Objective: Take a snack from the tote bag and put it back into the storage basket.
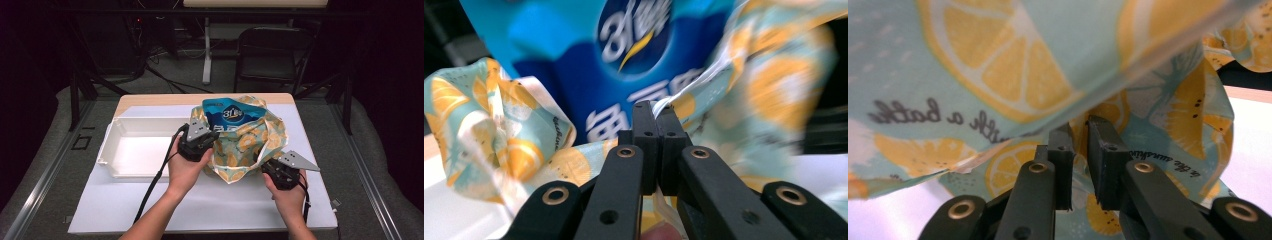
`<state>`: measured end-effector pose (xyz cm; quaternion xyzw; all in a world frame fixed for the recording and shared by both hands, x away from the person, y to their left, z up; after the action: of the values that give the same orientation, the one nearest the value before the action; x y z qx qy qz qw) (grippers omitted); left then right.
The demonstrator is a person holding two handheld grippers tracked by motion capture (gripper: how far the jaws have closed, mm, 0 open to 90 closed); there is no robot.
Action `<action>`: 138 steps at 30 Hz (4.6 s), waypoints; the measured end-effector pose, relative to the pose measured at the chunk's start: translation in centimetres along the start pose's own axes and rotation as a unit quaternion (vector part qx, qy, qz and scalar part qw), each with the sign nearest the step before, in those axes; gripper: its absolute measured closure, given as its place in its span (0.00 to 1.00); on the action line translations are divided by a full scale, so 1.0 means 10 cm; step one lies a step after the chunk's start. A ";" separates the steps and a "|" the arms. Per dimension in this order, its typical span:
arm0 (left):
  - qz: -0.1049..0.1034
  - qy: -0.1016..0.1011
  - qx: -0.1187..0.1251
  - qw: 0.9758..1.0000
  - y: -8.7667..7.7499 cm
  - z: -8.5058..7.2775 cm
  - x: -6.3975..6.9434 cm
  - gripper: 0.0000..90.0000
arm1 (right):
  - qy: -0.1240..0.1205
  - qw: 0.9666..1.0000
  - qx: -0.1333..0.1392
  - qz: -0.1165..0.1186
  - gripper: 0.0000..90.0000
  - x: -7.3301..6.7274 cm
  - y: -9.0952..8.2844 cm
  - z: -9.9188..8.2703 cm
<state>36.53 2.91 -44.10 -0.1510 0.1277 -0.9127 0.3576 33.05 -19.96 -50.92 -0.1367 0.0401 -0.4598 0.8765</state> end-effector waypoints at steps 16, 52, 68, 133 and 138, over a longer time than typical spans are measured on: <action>-0.104 0.016 -0.067 0.992 0.05 -0.76 0.11 0.98 | 0.007 1.000 -0.008 -0.016 0.93 0.02 0.16 0.00; -0.053 -0.004 -0.052 0.997 0.10 -0.74 0.12 0.90 | 0.033 0.996 0.066 -0.052 0.53 0.37 -0.58 0.84; -0.047 -0.008 -0.054 0.997 0.11 -0.77 0.11 0.90 | 0.057 0.996 -0.023 -0.059 1.00 0.47 -0.27 0.66; 0.007 -0.091 -0.020 0.996 -0.50 -0.69 -0.36 0.27 | 0.054 0.996 -0.021 -0.060 0.24 0.51 -0.26 -0.01; 0.037 -0.116 -0.003 0.993 -0.44 -0.46 -0.52 0.31 | 0.062 0.995 -0.006 -0.084 0.31 0.66 -0.25 0.04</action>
<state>35.77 10.24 -47.85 -0.2523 0.0937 -0.8747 0.4030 34.95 -26.64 -49.51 -0.1167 0.0853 -0.5392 0.8297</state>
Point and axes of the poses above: each handheld gripper's, and its own axes: y roughly forward along the jaws, z roughly out of its top, x roughly to its right, the point moved 4 cm from there along y, roughly forward along the jaws, and after that the axes turned 10 degrees about -y, right-handed, at the moved point
